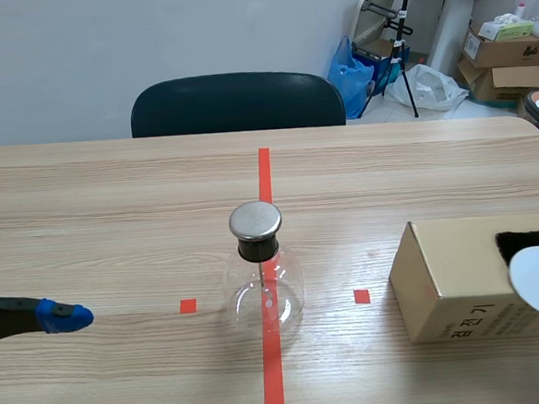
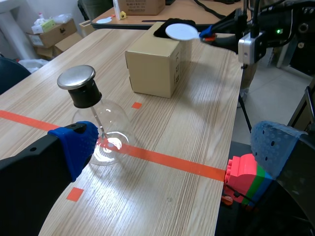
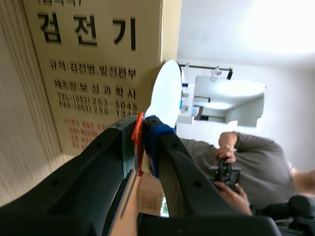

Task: Do the electroscope experiment

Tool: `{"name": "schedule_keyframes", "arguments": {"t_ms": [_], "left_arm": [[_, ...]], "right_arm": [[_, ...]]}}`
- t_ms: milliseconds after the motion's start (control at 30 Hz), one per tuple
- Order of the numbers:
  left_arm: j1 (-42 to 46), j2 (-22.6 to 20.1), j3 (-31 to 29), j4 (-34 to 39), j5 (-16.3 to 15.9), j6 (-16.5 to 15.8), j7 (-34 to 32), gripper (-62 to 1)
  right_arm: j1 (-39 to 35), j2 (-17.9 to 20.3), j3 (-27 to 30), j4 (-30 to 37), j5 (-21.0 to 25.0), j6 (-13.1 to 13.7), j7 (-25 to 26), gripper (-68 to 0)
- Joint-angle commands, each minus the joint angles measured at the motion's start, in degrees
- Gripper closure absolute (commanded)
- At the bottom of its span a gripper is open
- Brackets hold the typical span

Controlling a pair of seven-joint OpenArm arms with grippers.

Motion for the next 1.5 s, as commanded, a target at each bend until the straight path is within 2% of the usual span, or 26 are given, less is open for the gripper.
{"name": "schedule_keyframes", "arguments": {"t_ms": [0,33,67,200,733,867,1067,1367,1400,1467], "left_arm": [[0.44,0.15,-0.31,0.87,-0.81,0.13,-1.01,-62.3],[0.44,0.15,-0.31,0.87,-0.81,0.13,-1.01,-62.3],[0.44,0.15,-0.31,0.87,-0.81,0.13,-1.01,-62.3],[0.44,0.15,-0.31,0.87,-0.79,0.13,-1.01,-62.3],[0.44,0.15,-0.31,0.87,-0.79,0.13,-1.01,-62.3],[0.46,0.15,-0.31,0.87,-0.74,0.13,-0.94,-62.3],[0.46,0.15,-0.31,0.87,-0.76,0.13,-1.01,-62.3],[0.35,0.13,-0.31,0.85,-0.76,0.13,-0.94,-62.3],[0.09,0.13,-0.31,0.81,-0.74,0.11,-0.72,-59.2],[-0.96,0.13,-0.26,0.79,-0.76,0.02,1.66,-41.8]], "right_arm": [[0.20,0.28,0.35,0.26,1.20,-2.64,-5.86,-1.3],[0.22,0.28,0.33,0.26,1.11,-2.64,-8.68,-1.3],[0.24,0.28,0.33,0.26,1.11,-2.64,-8.98,-1.3],[0.33,0.26,0.31,0.26,1.14,-2.64,-2.71,-1.3],[0.33,0.13,0.33,1.01,-0.70,-2.64,-6.23,-1.3],[-0.68,-0.20,0.33,3.32,-1.03,-2.64,-7.13,-1.3],[-2.89,-1.81,-0.04,10.54,-1.07,-2.64,-8.24,-1.3],[-3.30,-1.75,-8.04,18.71,-5.09,-2.12,-19.45,-1.3],[-3.28,-1.75,-9.09,19.43,-5.66,-2.12,-20.55,-1.3],[-3.28,-1.75,-11.41,20.79,-7.02,-2.12,-22.77,-1.3]]}}
